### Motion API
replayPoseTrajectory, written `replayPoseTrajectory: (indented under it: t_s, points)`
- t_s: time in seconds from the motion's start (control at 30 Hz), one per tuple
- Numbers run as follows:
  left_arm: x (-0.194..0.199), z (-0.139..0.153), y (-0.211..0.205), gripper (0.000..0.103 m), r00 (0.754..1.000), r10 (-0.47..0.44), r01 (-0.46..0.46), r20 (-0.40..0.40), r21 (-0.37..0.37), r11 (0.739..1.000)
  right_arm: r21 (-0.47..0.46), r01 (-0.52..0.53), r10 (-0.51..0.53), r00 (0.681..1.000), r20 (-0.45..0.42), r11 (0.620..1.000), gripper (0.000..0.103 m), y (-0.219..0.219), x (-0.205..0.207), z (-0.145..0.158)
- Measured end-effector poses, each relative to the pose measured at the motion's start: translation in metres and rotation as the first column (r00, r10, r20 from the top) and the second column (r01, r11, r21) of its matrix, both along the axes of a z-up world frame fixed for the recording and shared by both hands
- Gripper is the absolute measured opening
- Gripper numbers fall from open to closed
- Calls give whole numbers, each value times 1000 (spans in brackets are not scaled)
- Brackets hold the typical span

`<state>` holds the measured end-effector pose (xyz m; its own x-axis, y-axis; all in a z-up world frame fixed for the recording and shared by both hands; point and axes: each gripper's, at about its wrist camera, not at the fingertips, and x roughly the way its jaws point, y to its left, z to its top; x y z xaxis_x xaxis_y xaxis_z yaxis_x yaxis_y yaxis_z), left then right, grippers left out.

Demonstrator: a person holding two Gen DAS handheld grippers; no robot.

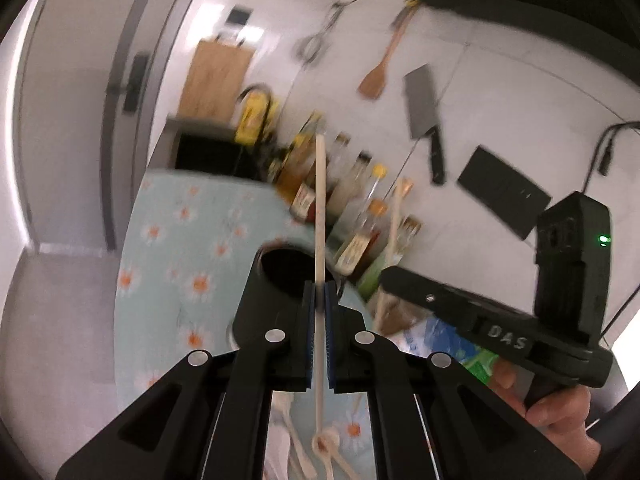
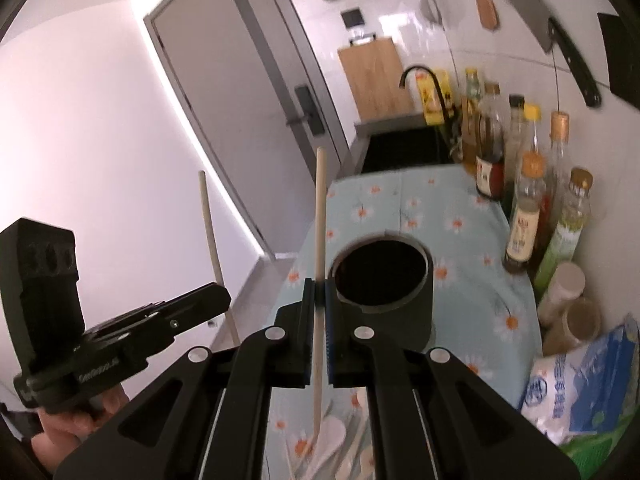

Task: Organize utensils
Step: 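Carry both chopsticks over the black holder and open both grippers to drop them in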

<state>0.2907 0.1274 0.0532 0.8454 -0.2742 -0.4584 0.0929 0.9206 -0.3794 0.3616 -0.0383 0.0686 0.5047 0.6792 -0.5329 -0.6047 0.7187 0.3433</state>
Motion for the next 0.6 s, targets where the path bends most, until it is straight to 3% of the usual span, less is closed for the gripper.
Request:
replayPoseTrajectory:
  t_s: [0.17, 0.27, 0.43, 0.6]
  points:
    - [19, 14, -8, 4, 991, -44, 38, 126, 43, 998, 66, 54, -61, 991, 117, 996, 6, -5, 12, 16]
    - [26, 20, -11, 4, 981, -41, 21, 192, 104, 994, 124, 66, -84, 986, 143, 990, 6, -10, 22, 22]
    - [41, 28, -9, 4, 959, -45, 20, 281, 93, 995, 198, 95, -134, 973, 191, 976, 6, -16, 43, 28]
    - [62, 22, -4, 4, 947, -35, 6, 319, 92, 996, 237, 101, -153, 965, 213, 966, 6, -17, 64, 22]
